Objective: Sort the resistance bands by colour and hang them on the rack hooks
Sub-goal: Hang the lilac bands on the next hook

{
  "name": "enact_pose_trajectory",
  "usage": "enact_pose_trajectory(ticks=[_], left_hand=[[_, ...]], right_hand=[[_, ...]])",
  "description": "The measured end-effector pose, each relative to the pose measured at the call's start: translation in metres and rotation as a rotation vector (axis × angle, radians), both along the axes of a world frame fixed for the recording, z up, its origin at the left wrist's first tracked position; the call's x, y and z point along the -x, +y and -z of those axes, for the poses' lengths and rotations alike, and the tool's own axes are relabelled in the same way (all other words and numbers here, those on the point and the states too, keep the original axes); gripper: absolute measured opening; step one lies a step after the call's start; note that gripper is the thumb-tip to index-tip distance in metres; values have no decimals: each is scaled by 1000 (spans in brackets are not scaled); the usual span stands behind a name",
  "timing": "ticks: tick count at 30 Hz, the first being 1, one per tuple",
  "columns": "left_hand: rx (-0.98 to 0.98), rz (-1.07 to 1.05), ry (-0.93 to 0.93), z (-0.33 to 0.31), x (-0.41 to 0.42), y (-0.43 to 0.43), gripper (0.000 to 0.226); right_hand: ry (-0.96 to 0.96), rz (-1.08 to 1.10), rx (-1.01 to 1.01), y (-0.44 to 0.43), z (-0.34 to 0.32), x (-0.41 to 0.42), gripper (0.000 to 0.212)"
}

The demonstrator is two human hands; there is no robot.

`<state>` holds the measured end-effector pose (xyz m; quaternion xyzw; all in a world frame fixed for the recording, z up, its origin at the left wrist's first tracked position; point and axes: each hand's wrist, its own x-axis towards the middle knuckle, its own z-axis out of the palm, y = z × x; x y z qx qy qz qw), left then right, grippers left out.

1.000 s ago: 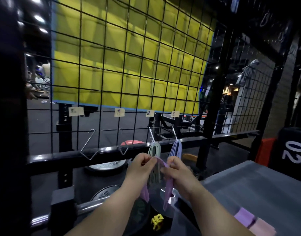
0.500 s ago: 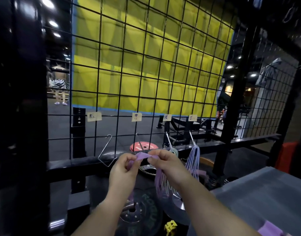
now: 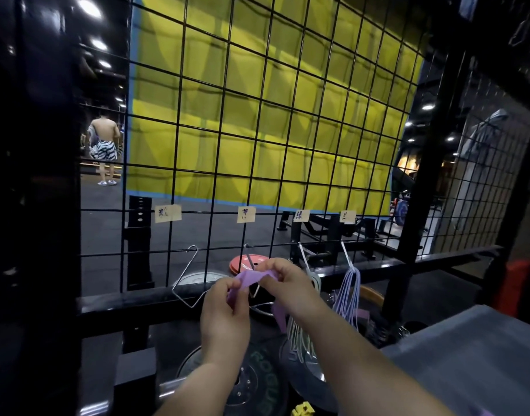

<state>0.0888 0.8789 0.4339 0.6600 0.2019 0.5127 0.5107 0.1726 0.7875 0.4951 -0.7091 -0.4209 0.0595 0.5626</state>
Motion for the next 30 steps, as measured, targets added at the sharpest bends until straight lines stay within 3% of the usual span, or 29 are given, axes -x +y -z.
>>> enact_pose_trajectory(ticks=[17,23,27,30], left_hand=[[368,227,-94,-28,3,-9,5],[319,174,-55,-26,-3,-8,9],[261,163,-3,-23,-5,-8,13],[226,179,44,-24,-5,-9,17]], right_hand=[[66,-16,-37,9,2,2,6],[55,-4,-39,8,3,-2,14],[204,-85,-100,9,6,-1,31],[234,-139,-99,9,5,-3,27]])
